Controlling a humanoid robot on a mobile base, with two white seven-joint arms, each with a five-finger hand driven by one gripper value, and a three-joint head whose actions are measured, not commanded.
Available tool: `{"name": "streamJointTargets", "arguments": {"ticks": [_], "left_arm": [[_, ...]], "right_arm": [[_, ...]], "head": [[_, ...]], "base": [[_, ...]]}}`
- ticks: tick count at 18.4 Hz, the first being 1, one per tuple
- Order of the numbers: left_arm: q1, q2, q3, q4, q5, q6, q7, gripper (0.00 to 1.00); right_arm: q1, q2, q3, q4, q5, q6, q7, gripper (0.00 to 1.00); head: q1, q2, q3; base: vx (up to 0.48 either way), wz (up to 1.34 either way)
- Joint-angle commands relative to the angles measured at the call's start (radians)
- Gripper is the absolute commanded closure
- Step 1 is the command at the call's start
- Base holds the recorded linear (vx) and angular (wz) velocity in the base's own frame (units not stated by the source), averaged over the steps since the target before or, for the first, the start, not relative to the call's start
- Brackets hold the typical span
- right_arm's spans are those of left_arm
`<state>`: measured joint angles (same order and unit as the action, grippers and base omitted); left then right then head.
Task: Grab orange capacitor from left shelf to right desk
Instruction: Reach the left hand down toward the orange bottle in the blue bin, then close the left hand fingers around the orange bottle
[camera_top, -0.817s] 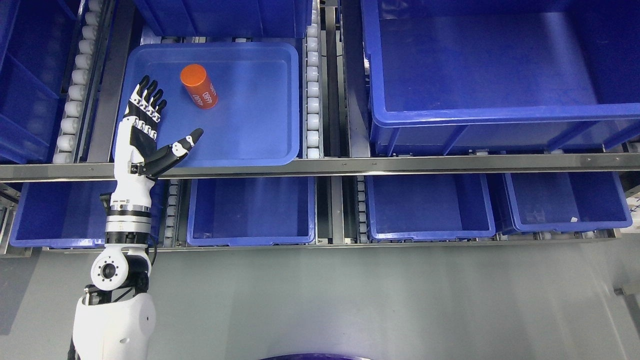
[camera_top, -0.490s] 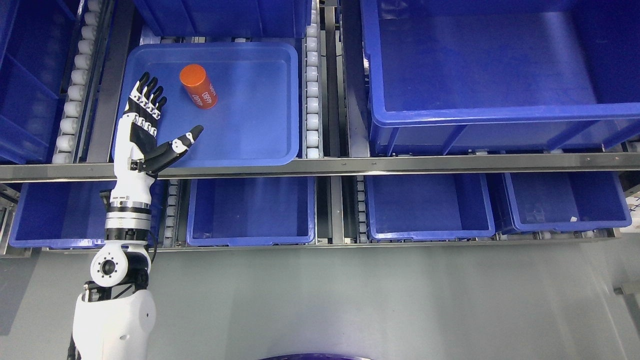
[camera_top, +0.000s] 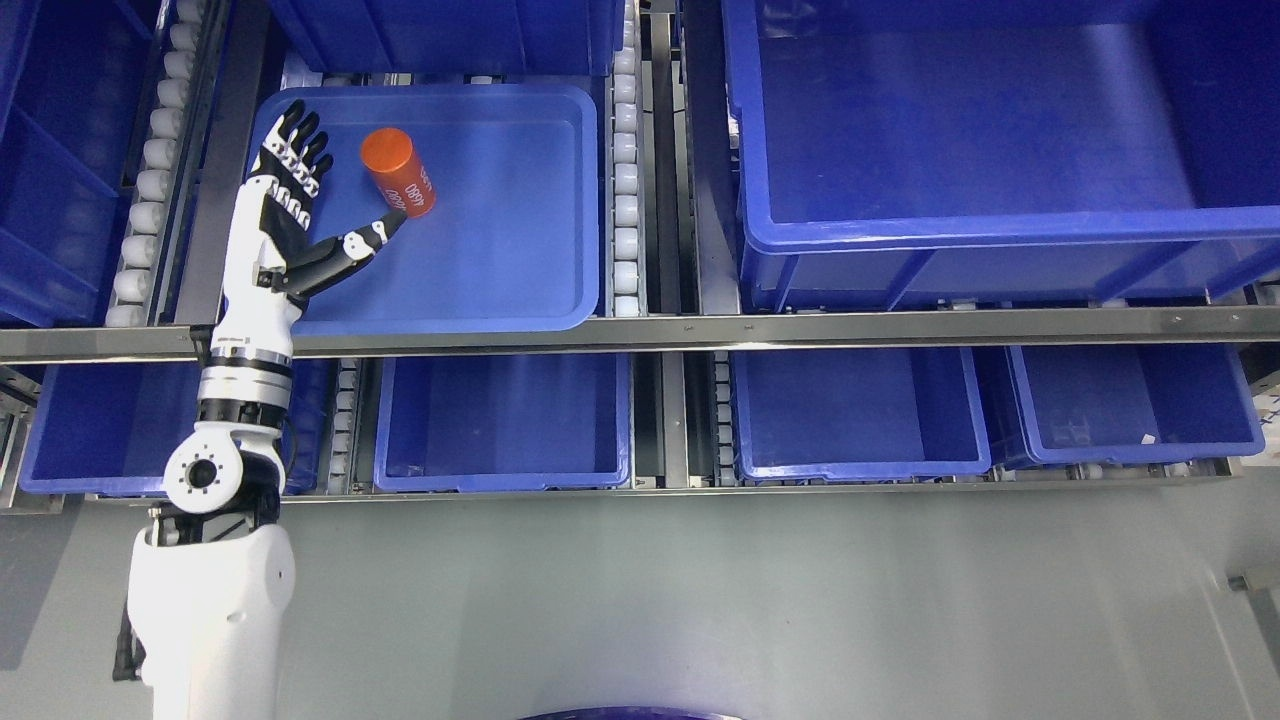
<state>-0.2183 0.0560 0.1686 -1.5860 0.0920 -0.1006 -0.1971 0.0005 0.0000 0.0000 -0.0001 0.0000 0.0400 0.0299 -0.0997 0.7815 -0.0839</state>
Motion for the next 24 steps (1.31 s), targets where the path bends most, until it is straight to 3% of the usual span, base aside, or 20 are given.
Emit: {"name": "streamJointTargets", "arguments": {"ticks": [1, 10, 14, 18, 24], "left_arm": [[-0.105, 0.042, -0.063, 0.155, -0.086, 0.033, -0.016, 0.02], [-0.171, 0.042, -0.060, 0.311, -0.136, 0.027, -0.019, 0.07], [-0.176, 0.035, -0.058, 0.325, -0.135, 0.021, -0.025, 0.15], [-0.190, 0.021, -0.058, 0.327, -0.133, 0.015, -0.038, 0.29], [-0.193, 0.019, -0.047, 0.345, -0.129, -0.074, -0.039, 0.67]], "right_arm": [[0.033, -0.017, -0.011, -0.023, 0.000, 0.000, 0.002, 0.00], [0.033, -0.017, -0.011, -0.023, 0.000, 0.000, 0.001, 0.00], [0.033, -0.017, -0.011, -0.023, 0.000, 0.000, 0.002, 0.00], [0.033, -0.017, -0.012, -0.023, 0.000, 0.000, 0.001, 0.00], [0.033, -0.017, -0.011, -0.023, 0.000, 0.000, 0.001, 0.00]], "head": [[0.0000, 0.000, 0.000], [0.0000, 0.000, 0.000], [0.0000, 0.000, 0.000], [0.0000, 0.000, 0.000], [0.0000, 0.000, 0.000]], "base": [[0.000, 0.00], [0.000, 0.00], [0.000, 0.00], [0.000, 0.00], [0.000, 0.00]]}}
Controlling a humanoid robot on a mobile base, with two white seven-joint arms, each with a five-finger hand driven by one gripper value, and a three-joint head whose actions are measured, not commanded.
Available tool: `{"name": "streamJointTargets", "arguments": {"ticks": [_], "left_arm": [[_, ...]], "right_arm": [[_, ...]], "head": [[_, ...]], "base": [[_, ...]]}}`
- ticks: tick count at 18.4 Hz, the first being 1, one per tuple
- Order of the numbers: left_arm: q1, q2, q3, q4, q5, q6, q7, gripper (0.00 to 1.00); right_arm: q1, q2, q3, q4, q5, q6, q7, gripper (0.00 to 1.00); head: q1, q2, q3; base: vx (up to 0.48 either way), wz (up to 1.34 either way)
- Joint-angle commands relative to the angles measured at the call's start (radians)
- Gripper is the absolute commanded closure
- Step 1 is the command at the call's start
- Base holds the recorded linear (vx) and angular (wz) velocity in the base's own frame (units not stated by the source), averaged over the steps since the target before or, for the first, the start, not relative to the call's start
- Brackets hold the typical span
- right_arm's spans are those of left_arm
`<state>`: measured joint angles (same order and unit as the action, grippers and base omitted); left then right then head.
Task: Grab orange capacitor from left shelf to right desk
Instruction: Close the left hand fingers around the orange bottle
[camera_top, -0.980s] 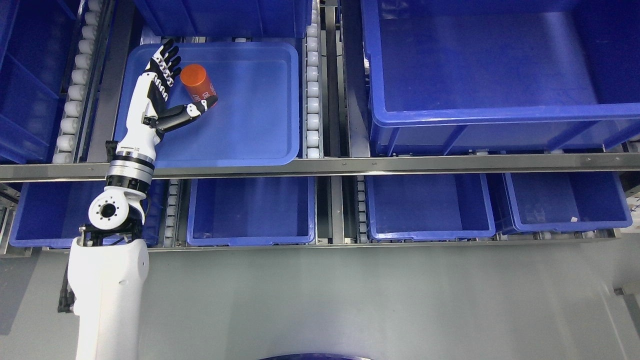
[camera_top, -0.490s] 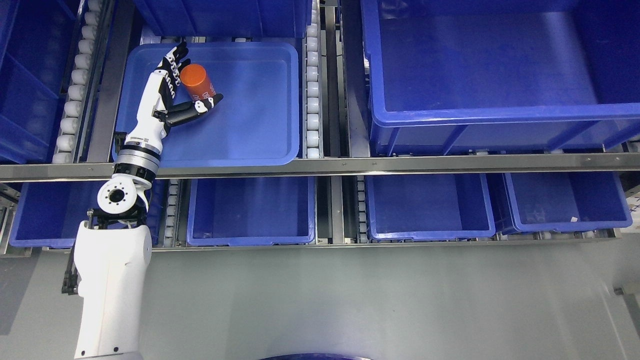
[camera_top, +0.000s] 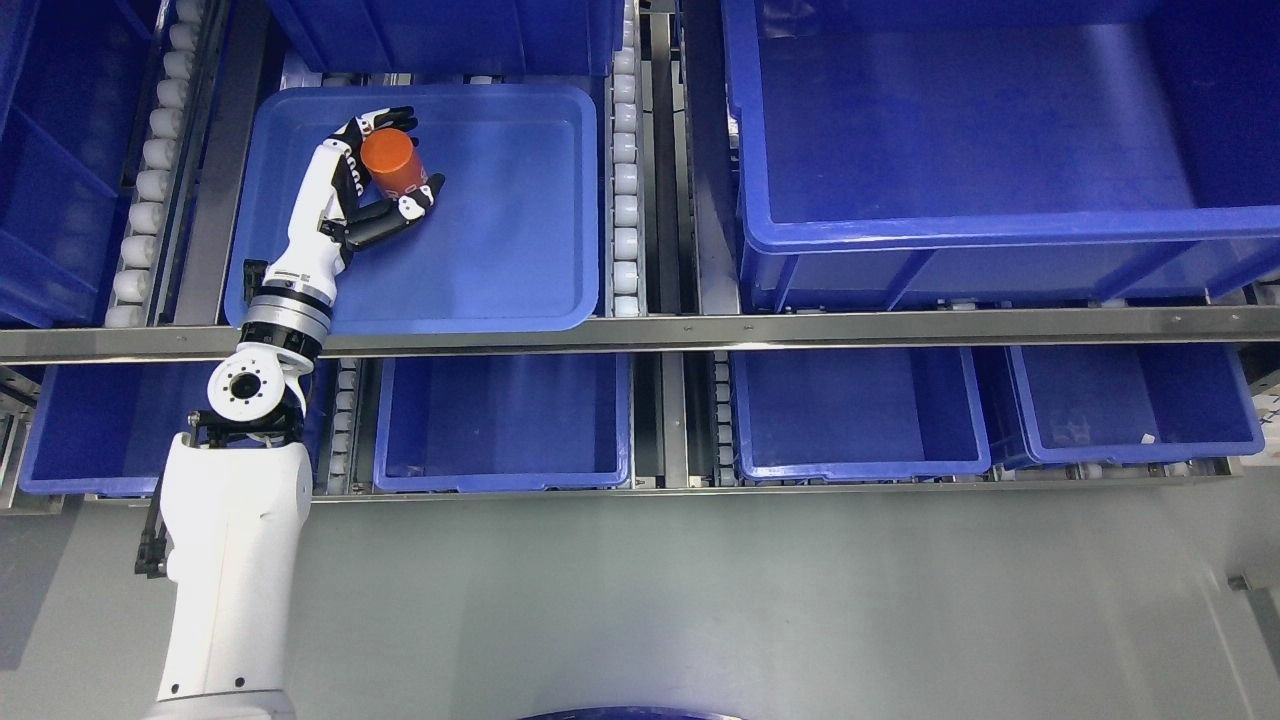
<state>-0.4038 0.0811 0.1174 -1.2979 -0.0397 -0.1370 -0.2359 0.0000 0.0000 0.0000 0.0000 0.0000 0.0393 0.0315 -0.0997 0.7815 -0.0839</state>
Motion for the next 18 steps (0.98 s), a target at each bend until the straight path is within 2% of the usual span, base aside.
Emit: {"name": "streamJointTargets", "arguments": {"ticks": [1, 4, 7, 9, 12, 14, 16, 18], "left_arm": [[-0.007, -0.007, 0.008, 0.058, 0.004, -0.055, 0.000, 0.76], [-0.003, -0.018, 0.015, 0.058, 0.017, -0.085, 0.000, 0.99], [-0.003, -0.034, 0.034, 0.057, 0.021, -0.096, 0.000, 1.00], [-0.009, -0.064, 0.042, 0.007, 0.053, -0.113, -0.005, 0.99], [-0.007, -0.064, 0.024, -0.217, 0.148, -0.092, -0.037, 1.00], [0.003, -0.064, 0.011, -0.323, 0.162, -0.085, -0.037, 0.99], [0.007, -0.064, 0.018, -0.357, 0.175, -0.139, -0.037, 0.99], [0.023, -0.064, 0.019, -0.357, 0.179, -0.252, -0.037, 0.99]], "right_arm": [[0.034, -0.017, -0.012, -0.023, 0.000, 0.001, -0.001, 0.00], [0.034, -0.017, -0.011, -0.023, 0.000, 0.001, 0.001, 0.00], [0.034, -0.017, -0.011, -0.023, 0.000, 0.001, -0.001, 0.00], [0.035, -0.017, -0.011, -0.023, 0.000, 0.001, -0.001, 0.00], [0.034, -0.017, -0.011, -0.023, 0.000, 0.001, -0.001, 0.00], [0.034, -0.017, -0.011, -0.023, 0.000, 0.001, -0.001, 0.00], [0.034, -0.017, -0.012, -0.023, 0.000, 0.001, -0.001, 0.00], [0.034, -0.017, -0.011, -0.023, 0.000, 0.001, -0.001, 0.00]], "head": [[0.0000, 0.000, 0.000], [0.0000, 0.000, 0.000], [0.0000, 0.000, 0.000], [0.0000, 0.000, 0.000], [0.0000, 0.000, 0.000], [0.0000, 0.000, 0.000], [0.0000, 0.000, 0.000], [0.0000, 0.000, 0.000]], "base": [[0.000, 0.00], [0.000, 0.00], [0.000, 0.00], [0.000, 0.00], [0.000, 0.00], [-0.001, -0.01], [-0.001, -0.01], [0.000, 0.00]]}}
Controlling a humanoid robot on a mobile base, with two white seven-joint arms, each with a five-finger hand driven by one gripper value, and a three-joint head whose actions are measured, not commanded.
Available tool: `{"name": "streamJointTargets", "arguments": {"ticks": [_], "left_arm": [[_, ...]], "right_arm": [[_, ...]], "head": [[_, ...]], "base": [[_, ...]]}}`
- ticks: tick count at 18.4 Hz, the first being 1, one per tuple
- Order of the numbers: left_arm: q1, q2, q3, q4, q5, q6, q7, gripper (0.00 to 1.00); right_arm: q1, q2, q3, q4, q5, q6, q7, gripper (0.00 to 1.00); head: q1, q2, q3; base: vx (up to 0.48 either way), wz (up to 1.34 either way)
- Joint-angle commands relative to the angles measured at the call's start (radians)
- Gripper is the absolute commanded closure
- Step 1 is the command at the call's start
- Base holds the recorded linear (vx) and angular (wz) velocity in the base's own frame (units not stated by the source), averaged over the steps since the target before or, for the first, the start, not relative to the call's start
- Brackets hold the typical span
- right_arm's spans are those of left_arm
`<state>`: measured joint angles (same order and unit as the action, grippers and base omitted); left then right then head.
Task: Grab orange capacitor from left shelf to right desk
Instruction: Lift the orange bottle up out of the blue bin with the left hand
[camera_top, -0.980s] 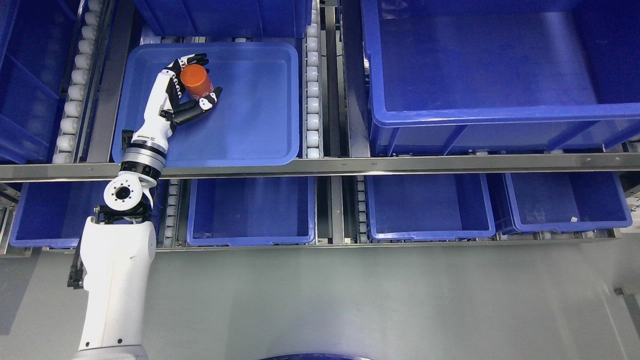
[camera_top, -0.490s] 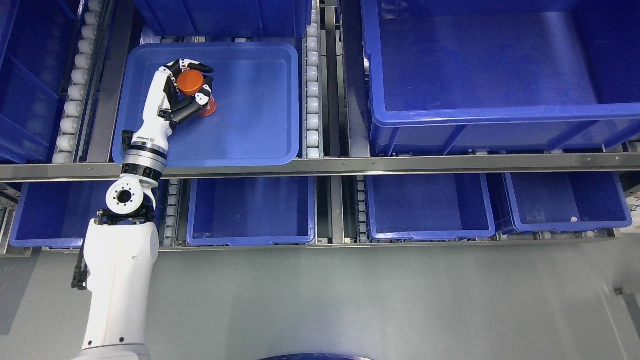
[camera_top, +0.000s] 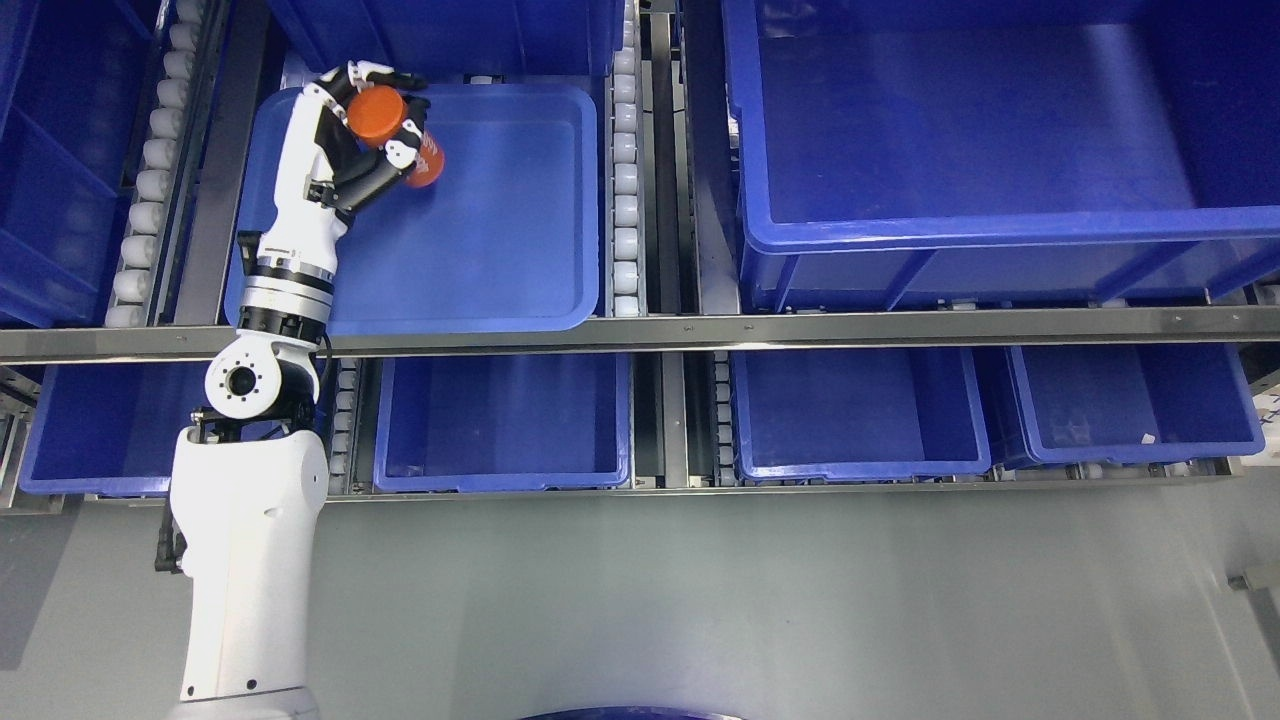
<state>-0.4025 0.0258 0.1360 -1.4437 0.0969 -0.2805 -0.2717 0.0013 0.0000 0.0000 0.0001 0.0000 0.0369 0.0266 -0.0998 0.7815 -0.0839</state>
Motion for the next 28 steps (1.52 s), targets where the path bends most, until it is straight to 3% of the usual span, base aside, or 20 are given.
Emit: {"name": "streamJointTargets", "arguments": {"ticks": [1, 6, 9, 15, 20, 28], "left_arm": [[0.043, -0.008, -0.003, -0.211, 0.043, -0.141, -0.001, 0.99], [0.217, -0.008, -0.047, -0.211, 0.043, -0.366, -0.001, 0.99], [0.263, -0.008, -0.046, -0.211, 0.043, -0.411, -0.001, 0.99], [0.264, -0.008, -0.042, -0.211, 0.043, -0.413, 0.011, 0.99], [0.249, -0.008, -0.042, -0.211, 0.043, -0.359, 0.184, 0.99], [0.241, -0.008, -0.044, -0.211, 0.041, -0.348, 0.210, 0.99]], "right_arm": [[0.032, -0.017, -0.011, -0.023, 0.000, 0.003, 0.004, 0.00], [0.032, -0.017, -0.012, -0.023, 0.000, 0.003, 0.006, 0.00], [0.032, -0.017, -0.011, -0.023, 0.000, 0.003, 0.004, 0.00], [0.032, -0.017, -0.011, -0.023, 0.000, 0.003, 0.004, 0.00], [0.032, -0.017, -0.011, -0.023, 0.000, 0.003, 0.004, 0.00], [0.032, -0.017, -0.011, -0.023, 0.000, 0.003, 0.004, 0.00]], "head": [[0.0000, 0.000, 0.000], [0.0000, 0.000, 0.000], [0.0000, 0.000, 0.000], [0.0000, 0.000, 0.000], [0.0000, 0.000, 0.000], [0.0000, 0.000, 0.000]], "base": [[0.000, 0.00], [0.000, 0.00], [0.000, 0.00], [0.000, 0.00], [0.000, 0.00], [0.000, 0.00]]}}
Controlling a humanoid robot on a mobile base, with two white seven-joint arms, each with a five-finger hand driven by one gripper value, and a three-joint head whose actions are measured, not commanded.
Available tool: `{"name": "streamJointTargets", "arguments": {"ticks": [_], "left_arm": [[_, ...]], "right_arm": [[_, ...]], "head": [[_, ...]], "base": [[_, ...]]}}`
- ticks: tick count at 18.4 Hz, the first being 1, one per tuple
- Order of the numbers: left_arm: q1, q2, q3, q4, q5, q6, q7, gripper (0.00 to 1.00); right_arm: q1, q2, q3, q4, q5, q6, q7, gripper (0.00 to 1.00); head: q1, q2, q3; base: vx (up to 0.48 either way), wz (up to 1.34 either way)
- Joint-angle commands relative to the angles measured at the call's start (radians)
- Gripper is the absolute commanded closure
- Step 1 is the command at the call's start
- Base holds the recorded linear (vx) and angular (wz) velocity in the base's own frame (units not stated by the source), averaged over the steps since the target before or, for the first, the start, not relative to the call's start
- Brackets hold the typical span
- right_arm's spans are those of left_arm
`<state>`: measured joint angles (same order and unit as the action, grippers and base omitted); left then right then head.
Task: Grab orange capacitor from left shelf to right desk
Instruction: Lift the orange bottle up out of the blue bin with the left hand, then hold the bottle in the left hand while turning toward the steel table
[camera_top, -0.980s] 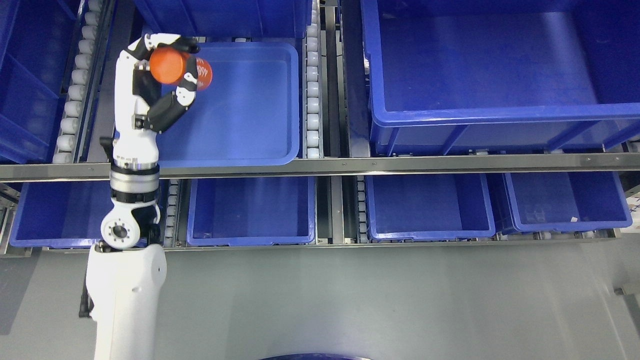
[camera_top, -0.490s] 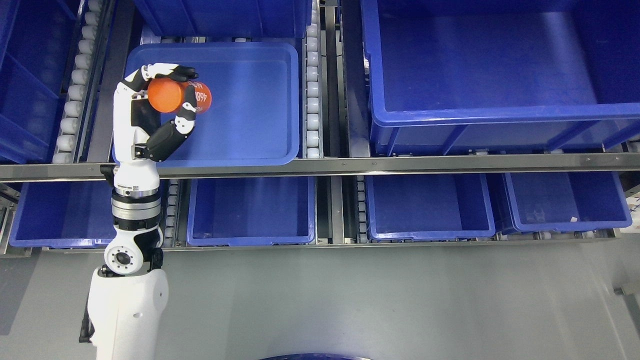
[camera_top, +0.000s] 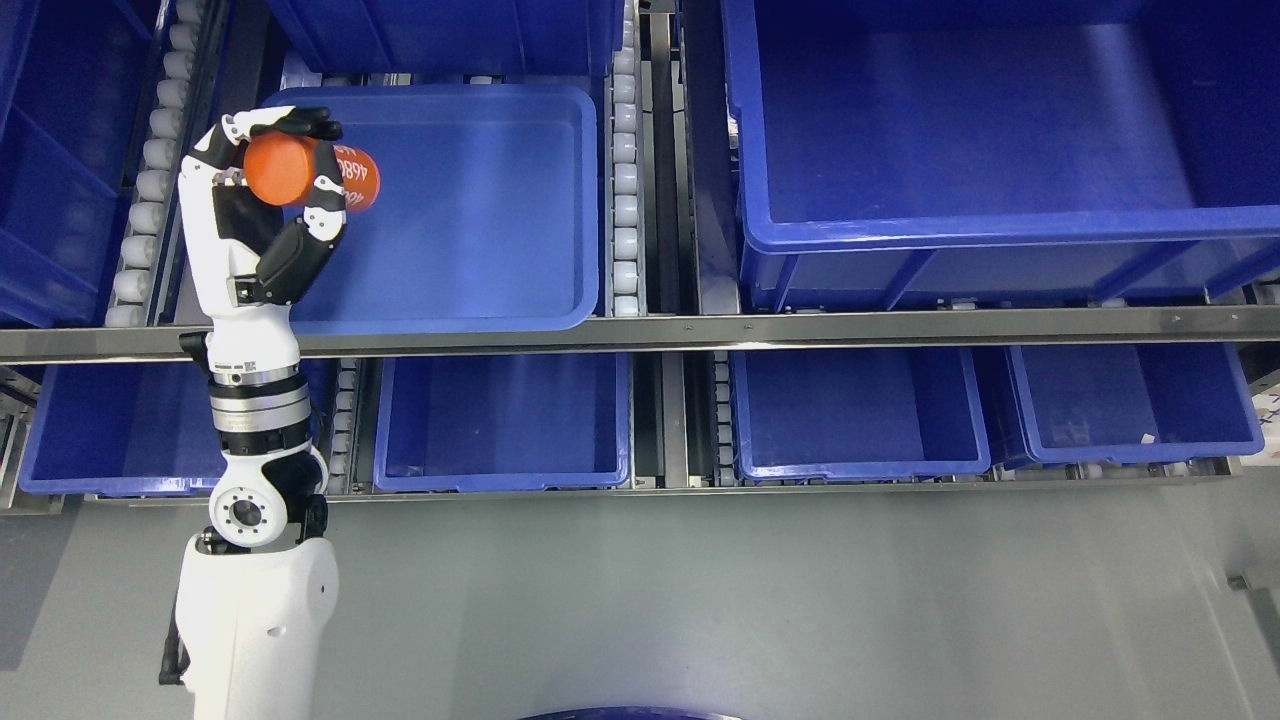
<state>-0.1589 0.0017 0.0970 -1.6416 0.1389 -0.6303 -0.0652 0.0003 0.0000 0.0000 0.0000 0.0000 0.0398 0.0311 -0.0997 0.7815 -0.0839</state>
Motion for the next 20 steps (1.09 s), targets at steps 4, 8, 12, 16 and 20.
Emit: {"name": "streamJointTargets", "arguments": {"ticks": [4, 8, 12, 16, 20], "left_arm": [[-0.004, 0.016, -0.007, -0.014, -0.001, 0.001, -0.002, 0.99], [-0.004, 0.016, -0.007, -0.014, -0.001, 0.000, -0.004, 0.99], [-0.004, 0.016, -0.007, -0.014, -0.001, -0.002, -0.004, 0.98], [-0.005, 0.016, -0.007, -0.014, -0.001, -0.002, -0.007, 0.98], [-0.016, 0.016, -0.007, -0.014, -0.001, 0.000, -0.007, 0.98]], "right_arm": [[0.033, -0.017, -0.011, -0.023, 0.000, 0.000, 0.000, 0.00], [0.033, -0.017, -0.011, -0.023, 0.000, 0.000, 0.000, 0.00], [0.033, -0.017, -0.011, -0.023, 0.000, 0.000, 0.001, 0.00], [0.033, -0.017, -0.011, -0.023, 0.000, 0.000, 0.000, 0.00], [0.033, -0.017, -0.011, -0.023, 0.000, 0.000, 0.000, 0.00]], "head": [[0.0000, 0.000, 0.000], [0.0000, 0.000, 0.000], [0.0000, 0.000, 0.000], [0.0000, 0.000, 0.000], [0.0000, 0.000, 0.000]], "base": [[0.003, 0.00], [-0.074, 0.04], [-0.232, 0.05], [-0.296, -0.10], [-0.295, -0.40]]}}
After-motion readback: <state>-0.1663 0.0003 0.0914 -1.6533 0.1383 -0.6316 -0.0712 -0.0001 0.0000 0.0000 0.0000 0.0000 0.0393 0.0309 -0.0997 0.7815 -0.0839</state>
